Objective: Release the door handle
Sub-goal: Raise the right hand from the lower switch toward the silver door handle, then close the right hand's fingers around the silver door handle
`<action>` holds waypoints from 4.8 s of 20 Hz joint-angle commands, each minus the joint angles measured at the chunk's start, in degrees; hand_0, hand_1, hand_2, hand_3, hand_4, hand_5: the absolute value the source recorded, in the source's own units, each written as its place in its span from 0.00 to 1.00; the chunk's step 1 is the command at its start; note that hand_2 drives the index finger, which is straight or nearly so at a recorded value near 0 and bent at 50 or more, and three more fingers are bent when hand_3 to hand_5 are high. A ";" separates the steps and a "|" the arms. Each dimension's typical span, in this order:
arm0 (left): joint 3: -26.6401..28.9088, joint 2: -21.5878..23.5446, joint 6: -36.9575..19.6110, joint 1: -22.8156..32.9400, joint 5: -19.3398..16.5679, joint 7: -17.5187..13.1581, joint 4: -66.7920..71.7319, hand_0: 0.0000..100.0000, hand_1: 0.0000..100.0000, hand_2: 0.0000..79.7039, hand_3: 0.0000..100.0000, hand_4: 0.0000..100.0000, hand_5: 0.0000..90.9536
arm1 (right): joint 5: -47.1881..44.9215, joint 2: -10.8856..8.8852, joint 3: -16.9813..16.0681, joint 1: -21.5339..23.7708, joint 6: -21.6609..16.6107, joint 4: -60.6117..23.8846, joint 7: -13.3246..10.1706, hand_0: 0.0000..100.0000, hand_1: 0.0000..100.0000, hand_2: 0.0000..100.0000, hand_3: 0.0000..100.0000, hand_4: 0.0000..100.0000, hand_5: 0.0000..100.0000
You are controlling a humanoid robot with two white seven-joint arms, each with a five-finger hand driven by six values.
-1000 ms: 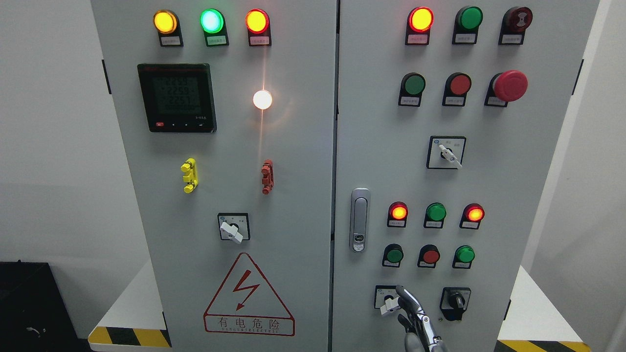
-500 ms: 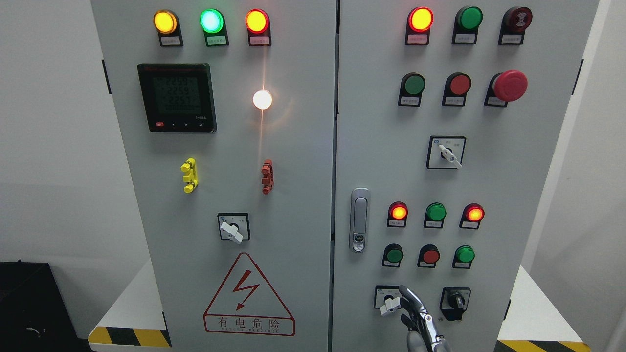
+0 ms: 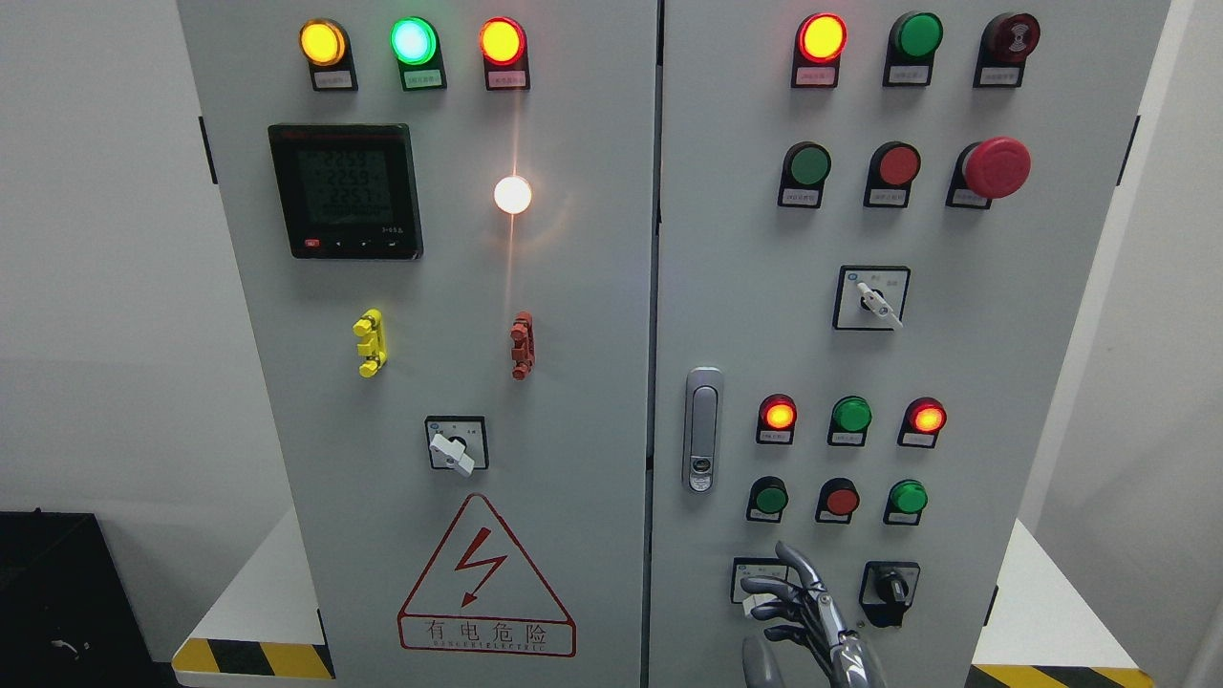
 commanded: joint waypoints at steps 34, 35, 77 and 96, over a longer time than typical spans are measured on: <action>0.00 0.00 -0.05 0.97 0.03 0.01 -0.02 0.12 0.56 0.00 0.00 0.00 0.00 | 53.95 0.18 7.18 -11.54 4.95 11.15 -2.45 0.52 0.23 0.00 0.94 0.94 0.94; 0.00 0.00 -0.05 0.97 0.03 0.01 -0.02 0.12 0.56 0.00 0.00 0.00 0.00 | 54.04 0.18 7.18 -12.24 5.74 11.76 -2.45 0.52 0.23 0.00 0.94 0.94 0.95; 0.00 0.00 -0.05 0.97 0.03 0.01 -0.02 0.12 0.56 0.00 0.00 0.00 0.00 | 56.68 0.18 6.83 -17.08 10.93 16.43 -2.18 0.47 0.23 0.00 0.96 0.96 0.96; 0.00 0.00 -0.05 0.97 0.03 0.01 -0.01 0.12 0.56 0.00 0.00 0.00 0.00 | 56.68 0.18 6.92 -16.91 11.02 16.95 -2.10 0.47 0.23 0.00 0.96 0.96 0.97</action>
